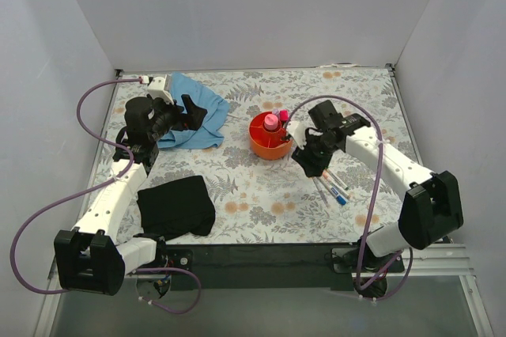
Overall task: Sort the stationery into containers
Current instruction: Pick up the pen from the center of the board.
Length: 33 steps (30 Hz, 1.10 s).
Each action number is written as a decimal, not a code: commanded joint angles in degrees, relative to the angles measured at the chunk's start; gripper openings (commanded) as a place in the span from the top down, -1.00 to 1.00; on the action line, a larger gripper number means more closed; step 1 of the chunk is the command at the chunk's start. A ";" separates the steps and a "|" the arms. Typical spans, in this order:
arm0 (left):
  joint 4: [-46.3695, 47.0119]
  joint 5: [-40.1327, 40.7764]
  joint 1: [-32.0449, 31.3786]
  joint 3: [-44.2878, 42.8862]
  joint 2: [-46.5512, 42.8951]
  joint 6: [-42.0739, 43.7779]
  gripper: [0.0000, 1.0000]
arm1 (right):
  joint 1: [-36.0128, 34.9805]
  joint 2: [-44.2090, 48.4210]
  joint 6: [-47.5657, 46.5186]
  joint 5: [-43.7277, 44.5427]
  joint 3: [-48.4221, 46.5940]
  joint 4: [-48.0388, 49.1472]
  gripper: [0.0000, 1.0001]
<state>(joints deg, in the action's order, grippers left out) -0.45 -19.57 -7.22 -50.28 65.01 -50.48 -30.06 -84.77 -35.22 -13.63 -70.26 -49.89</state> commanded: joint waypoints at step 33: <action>-2.63 -0.55 1.07 0.01 1.52 0.03 -0.68 | 8.79 -10.23 15.53 -1.41 11.11 13.06 0.23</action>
<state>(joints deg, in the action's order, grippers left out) -2.63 -20.14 -6.52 -50.28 66.28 -50.83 -21.39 -93.78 -21.89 -16.23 -57.63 -39.59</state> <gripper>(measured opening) 0.842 0.379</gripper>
